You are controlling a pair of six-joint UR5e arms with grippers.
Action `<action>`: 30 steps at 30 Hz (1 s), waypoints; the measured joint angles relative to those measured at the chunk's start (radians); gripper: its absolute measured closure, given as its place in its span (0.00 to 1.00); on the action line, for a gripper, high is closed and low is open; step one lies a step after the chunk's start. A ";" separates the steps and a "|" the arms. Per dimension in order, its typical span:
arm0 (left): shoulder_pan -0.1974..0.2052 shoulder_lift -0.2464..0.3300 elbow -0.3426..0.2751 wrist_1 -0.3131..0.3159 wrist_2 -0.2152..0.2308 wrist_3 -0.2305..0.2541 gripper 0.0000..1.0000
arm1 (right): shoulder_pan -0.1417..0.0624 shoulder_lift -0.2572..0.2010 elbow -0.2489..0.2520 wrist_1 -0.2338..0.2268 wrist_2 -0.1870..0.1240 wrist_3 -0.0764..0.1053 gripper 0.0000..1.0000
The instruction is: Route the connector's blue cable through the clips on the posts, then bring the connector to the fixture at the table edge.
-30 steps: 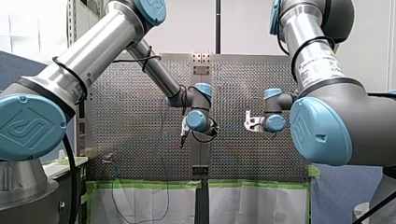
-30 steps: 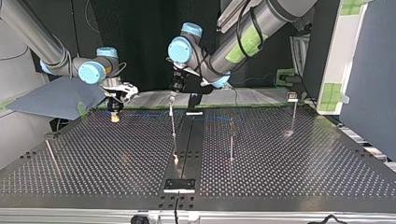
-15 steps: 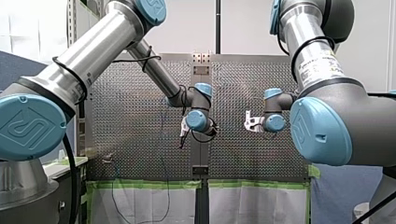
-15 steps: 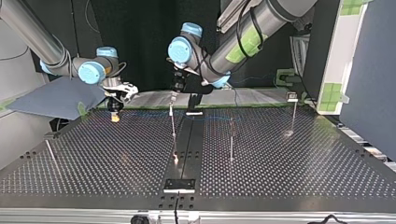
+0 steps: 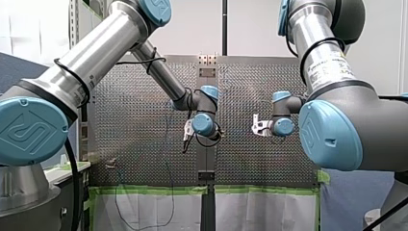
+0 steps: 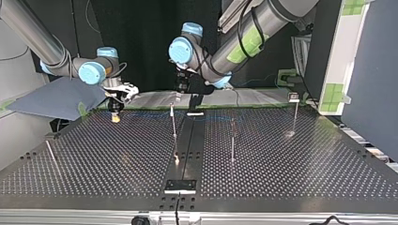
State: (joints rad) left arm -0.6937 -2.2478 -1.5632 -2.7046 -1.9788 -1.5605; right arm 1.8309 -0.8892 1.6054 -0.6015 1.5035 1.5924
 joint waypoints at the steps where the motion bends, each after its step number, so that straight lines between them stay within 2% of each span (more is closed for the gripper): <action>1: 0.000 0.000 0.000 0.000 0.000 0.000 0.00 | 0.000 0.000 0.000 0.000 0.000 0.000 1.00; 7: -0.003 0.005 -0.003 -0.007 -0.001 0.001 0.00 | -0.001 0.000 0.000 0.002 -0.001 0.000 1.00; 13: -0.016 0.040 -0.035 0.008 0.001 -0.007 0.00 | -0.005 0.000 0.000 0.006 -0.002 0.000 1.00; 30: -0.022 0.167 -0.162 0.133 0.021 -0.127 0.00 | -0.005 0.000 0.000 0.006 -0.002 0.000 1.00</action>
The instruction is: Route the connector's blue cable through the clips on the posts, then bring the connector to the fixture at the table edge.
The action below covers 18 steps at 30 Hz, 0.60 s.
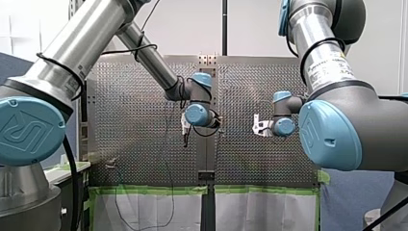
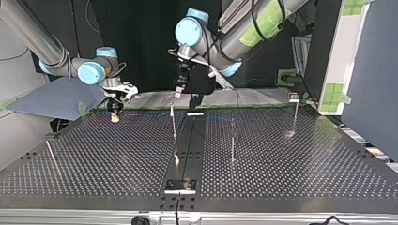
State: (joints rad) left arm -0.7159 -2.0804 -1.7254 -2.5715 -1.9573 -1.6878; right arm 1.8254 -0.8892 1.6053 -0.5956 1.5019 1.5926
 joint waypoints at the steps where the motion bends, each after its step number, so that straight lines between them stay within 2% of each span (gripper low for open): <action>1: -0.001 0.006 -0.007 0.006 0.000 -0.007 0.00 | 0.000 0.000 0.000 0.000 0.000 0.000 1.00; 8: -0.019 0.058 -0.058 0.058 -0.004 -0.056 0.00 | -0.001 0.000 0.000 -0.003 0.000 0.000 1.00; 18: -0.035 0.132 -0.133 0.100 -0.007 -0.084 0.00 | 0.000 0.000 0.000 -0.004 0.000 0.001 1.00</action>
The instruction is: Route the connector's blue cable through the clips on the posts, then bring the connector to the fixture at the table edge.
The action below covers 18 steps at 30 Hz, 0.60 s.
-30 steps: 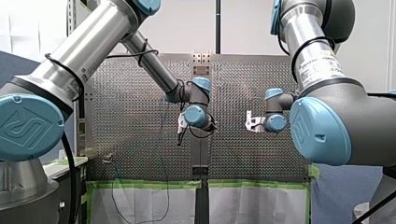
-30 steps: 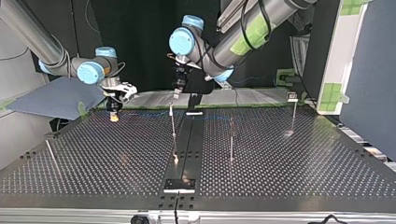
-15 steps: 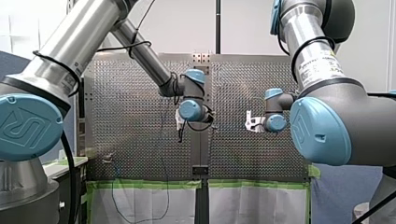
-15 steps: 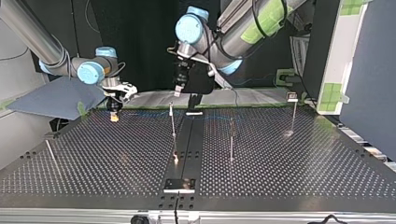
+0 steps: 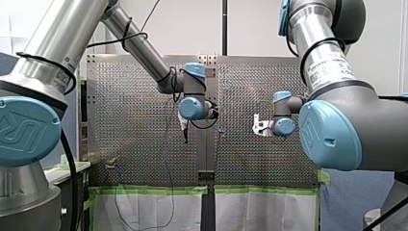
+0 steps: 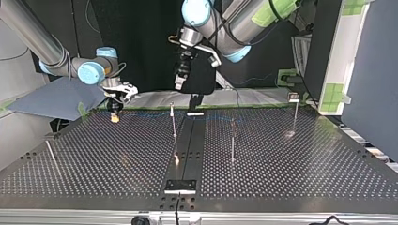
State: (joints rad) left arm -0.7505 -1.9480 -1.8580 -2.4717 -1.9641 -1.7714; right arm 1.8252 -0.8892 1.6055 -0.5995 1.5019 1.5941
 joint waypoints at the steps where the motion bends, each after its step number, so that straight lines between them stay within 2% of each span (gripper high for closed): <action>1: 0.000 0.007 -0.007 0.001 0.000 -0.001 0.00 | 0.000 0.000 0.000 0.000 0.000 0.000 1.00; 18: 0.001 0.140 -0.140 0.034 -0.010 -0.032 0.00 | 0.005 0.000 0.000 -0.002 -0.009 0.001 1.00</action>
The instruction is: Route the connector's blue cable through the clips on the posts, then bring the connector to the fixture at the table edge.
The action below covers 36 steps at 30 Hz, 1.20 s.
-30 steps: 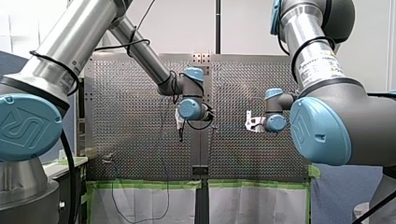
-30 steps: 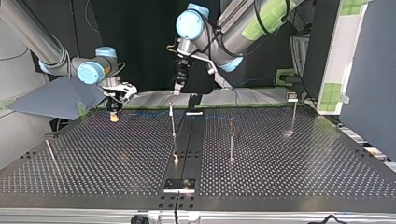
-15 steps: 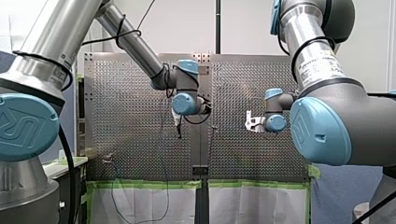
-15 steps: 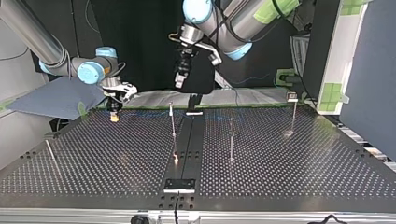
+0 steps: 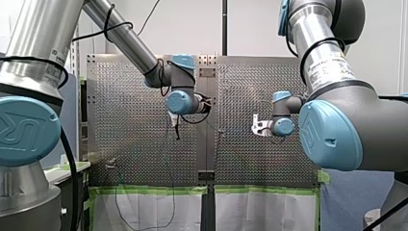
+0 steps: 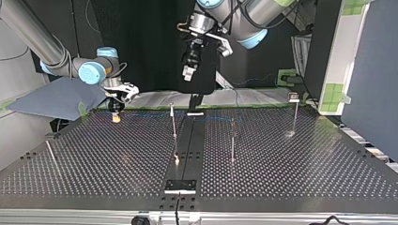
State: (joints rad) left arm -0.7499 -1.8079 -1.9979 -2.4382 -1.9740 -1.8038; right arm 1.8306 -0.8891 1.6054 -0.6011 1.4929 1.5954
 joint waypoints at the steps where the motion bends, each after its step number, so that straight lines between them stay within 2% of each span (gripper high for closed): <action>1: 0.001 0.007 -0.007 0.001 -0.002 -0.005 0.00 | 0.000 0.000 0.000 0.000 0.000 0.001 1.00; 8: 0.011 0.068 -0.068 0.046 -0.047 -0.061 0.00 | 0.000 0.000 0.000 0.001 0.000 0.002 1.00; 12: 0.011 0.092 -0.101 0.079 -0.044 -0.087 0.00 | 0.001 0.000 0.000 0.002 0.000 0.002 1.00; 30: 0.017 0.102 -0.243 0.220 -0.096 -0.106 0.00 | 0.000 -0.001 -0.002 0.005 0.000 0.000 1.00; 36: 0.019 0.102 -0.294 0.269 -0.098 -0.098 0.00 | -0.006 -0.017 -0.019 0.029 0.003 -0.004 1.00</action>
State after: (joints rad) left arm -0.7310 -1.7063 -2.2915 -2.1695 -2.0719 -1.9017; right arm 1.8242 -0.9061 1.5863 -0.5725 1.4958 1.5916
